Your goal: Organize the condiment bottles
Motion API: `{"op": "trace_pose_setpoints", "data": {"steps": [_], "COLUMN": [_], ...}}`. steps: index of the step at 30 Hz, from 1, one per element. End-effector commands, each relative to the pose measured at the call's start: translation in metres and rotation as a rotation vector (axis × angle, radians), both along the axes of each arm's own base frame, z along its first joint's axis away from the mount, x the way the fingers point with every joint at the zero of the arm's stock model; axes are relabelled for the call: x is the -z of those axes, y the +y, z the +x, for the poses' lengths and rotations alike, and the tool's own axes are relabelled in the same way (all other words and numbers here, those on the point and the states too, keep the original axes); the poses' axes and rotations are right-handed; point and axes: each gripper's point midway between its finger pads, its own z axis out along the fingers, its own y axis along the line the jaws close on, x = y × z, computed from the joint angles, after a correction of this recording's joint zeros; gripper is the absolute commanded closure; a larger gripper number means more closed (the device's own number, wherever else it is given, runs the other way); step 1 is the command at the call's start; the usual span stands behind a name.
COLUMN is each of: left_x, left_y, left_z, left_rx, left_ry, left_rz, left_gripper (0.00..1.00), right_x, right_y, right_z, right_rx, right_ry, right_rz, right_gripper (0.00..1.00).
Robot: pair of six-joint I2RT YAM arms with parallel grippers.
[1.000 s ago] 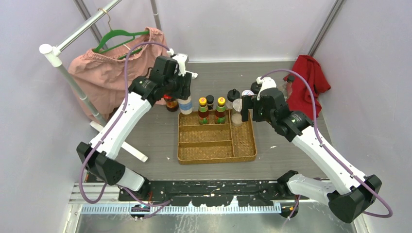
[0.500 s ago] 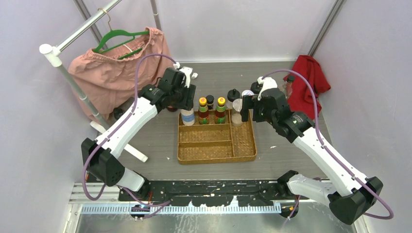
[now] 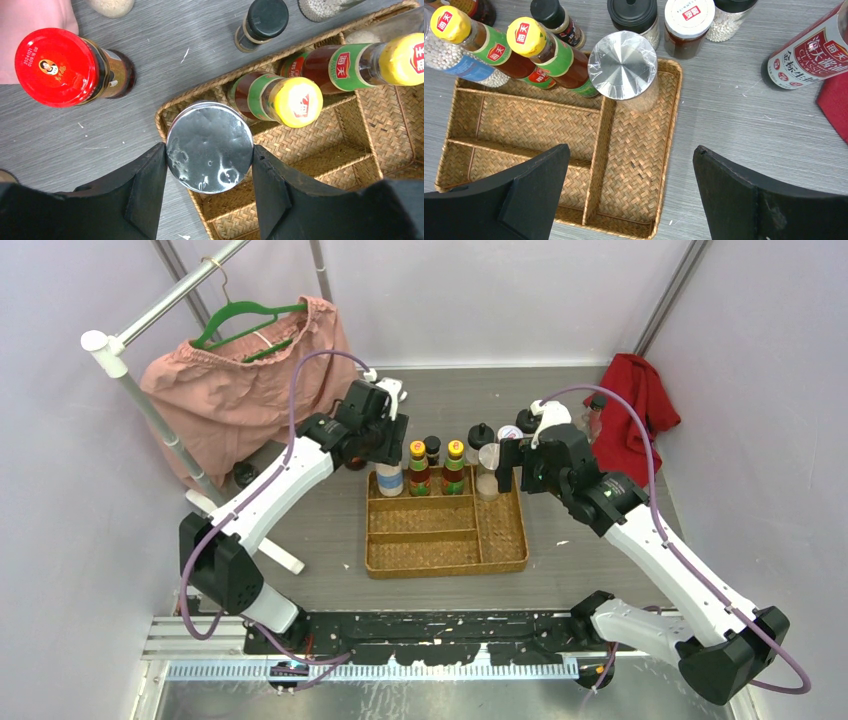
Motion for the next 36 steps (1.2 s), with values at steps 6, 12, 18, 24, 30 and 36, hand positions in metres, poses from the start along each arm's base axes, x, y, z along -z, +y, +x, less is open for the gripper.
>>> {"op": "trace_pose_setpoints", "data": {"steps": [6, 12, 18, 24, 30, 36], "left_x": [-0.004, 0.01, 0.017, 0.018, -0.022, -0.068], "left_y": [-0.006, -0.007, -0.008, -0.006, 0.0, 0.012], "left_z": [0.02, 0.021, 0.023, 0.022, 0.018, 0.01], "left_rx": [-0.037, -0.044, -0.05, -0.062, -0.07, -0.074], "left_ry": [-0.08, -0.049, -0.043, -0.038, -0.102, -0.175], "left_rz": [-0.02, -0.01, -0.011, -0.002, -0.032, -0.038], "left_gripper": [0.4, 0.37, 0.36, 0.3, 0.27, 0.23], "right_x": [-0.012, -0.011, -0.01, -0.01, -0.03, -0.07], "right_y": [0.003, 0.003, 0.003, 0.003, 0.005, 0.008], "right_z": [-0.001, -0.001, -0.002, -0.001, 0.019, 0.071], "right_rx": [-0.006, -0.005, -0.009, -0.006, 0.024, 0.074], "right_ry": [-0.041, -0.037, -0.033, -0.032, -0.08, -0.133], "right_rz": [0.039, 0.038, 0.038, 0.034, 0.017, 0.0], "right_gripper": [0.0, 0.0, 0.0, 0.0, 0.0, 0.0]}}
